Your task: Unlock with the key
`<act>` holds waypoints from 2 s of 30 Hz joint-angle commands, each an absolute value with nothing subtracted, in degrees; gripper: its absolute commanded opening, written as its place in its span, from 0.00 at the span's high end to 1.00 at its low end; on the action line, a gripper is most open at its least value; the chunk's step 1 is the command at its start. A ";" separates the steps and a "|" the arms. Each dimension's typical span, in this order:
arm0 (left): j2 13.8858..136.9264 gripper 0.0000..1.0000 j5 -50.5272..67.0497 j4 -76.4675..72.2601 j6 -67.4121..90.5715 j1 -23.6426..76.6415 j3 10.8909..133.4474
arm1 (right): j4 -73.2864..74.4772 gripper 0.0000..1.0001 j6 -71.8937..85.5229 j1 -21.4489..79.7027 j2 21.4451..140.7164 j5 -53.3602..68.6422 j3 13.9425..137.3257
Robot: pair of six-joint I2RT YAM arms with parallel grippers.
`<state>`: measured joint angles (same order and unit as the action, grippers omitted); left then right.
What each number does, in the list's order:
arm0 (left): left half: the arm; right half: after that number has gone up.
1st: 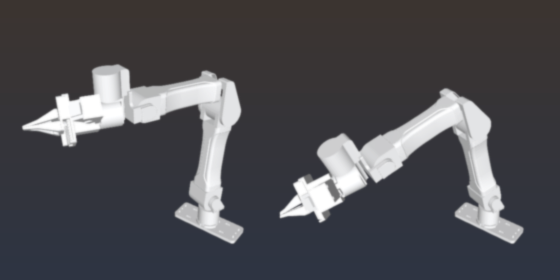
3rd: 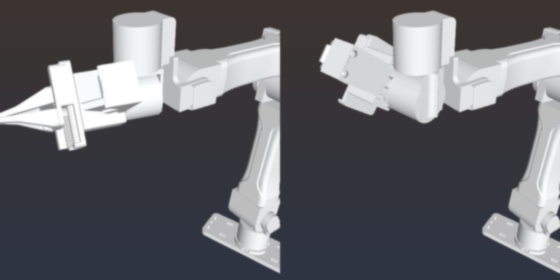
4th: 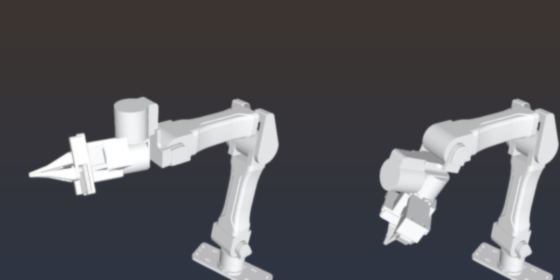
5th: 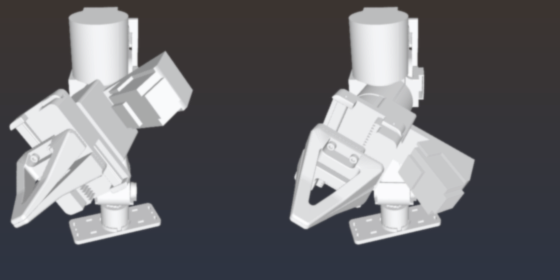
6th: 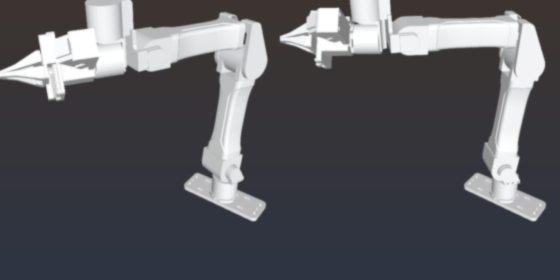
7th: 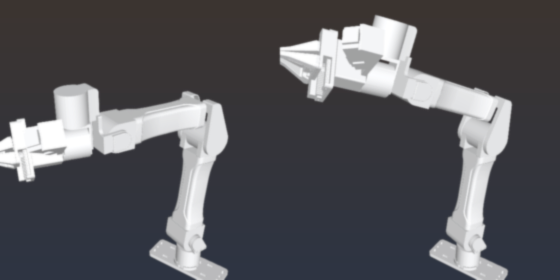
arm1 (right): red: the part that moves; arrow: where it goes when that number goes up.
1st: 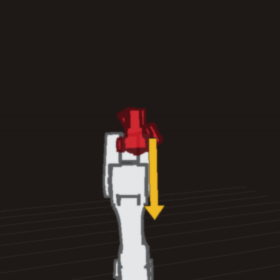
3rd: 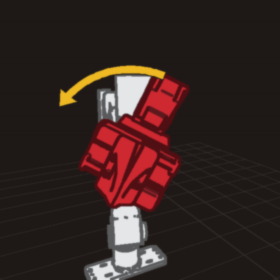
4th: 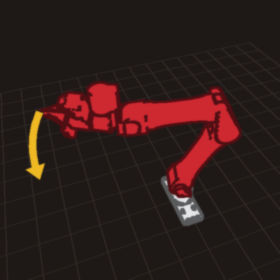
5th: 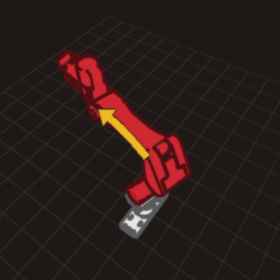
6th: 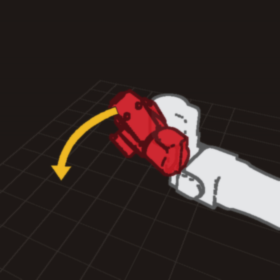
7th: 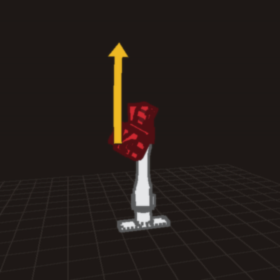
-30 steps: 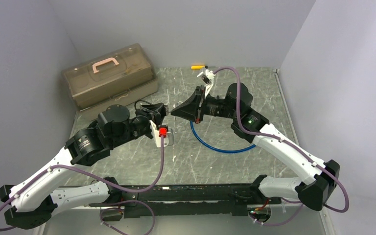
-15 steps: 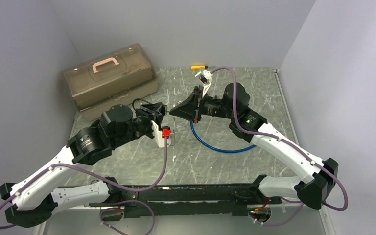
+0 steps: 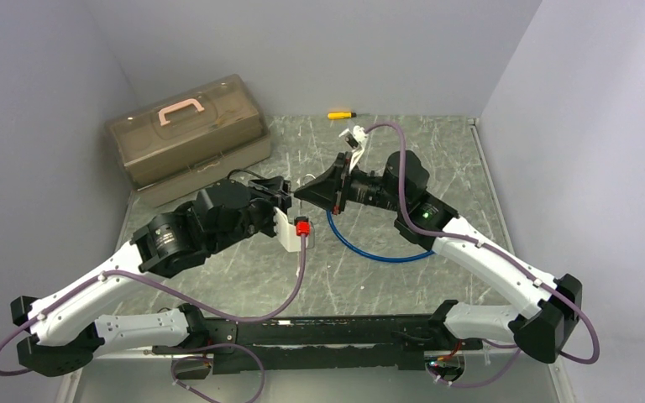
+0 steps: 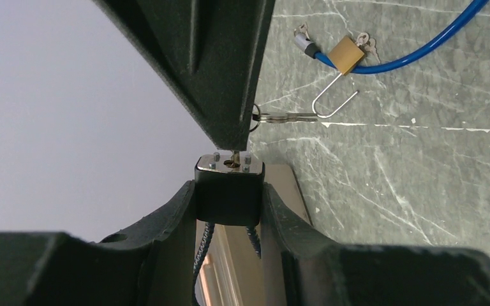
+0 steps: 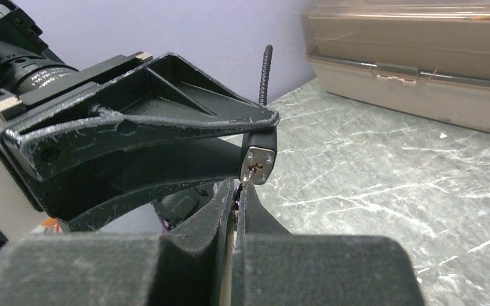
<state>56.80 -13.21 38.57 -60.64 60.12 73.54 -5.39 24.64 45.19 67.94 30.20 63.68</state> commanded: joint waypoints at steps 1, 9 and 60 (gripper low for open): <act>55.83 1.00 -7.35 28.00 -57.26 62.48 76.52 | -15.28 1.00 26.84 46.13 66.73 27.79 58.89; 55.34 1.00 -3.62 29.92 -53.14 62.72 77.61 | -25.67 1.00 30.70 46.13 65.73 27.67 53.27; 56.02 1.00 -9.06 26.11 -55.61 64.59 75.14 | -24.89 1.00 29.57 50.62 70.16 23.51 54.55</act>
<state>54.83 -19.55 37.60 -57.30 61.98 71.20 -22.26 31.27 48.27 68.88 24.67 55.77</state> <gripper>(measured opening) 0.371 0.024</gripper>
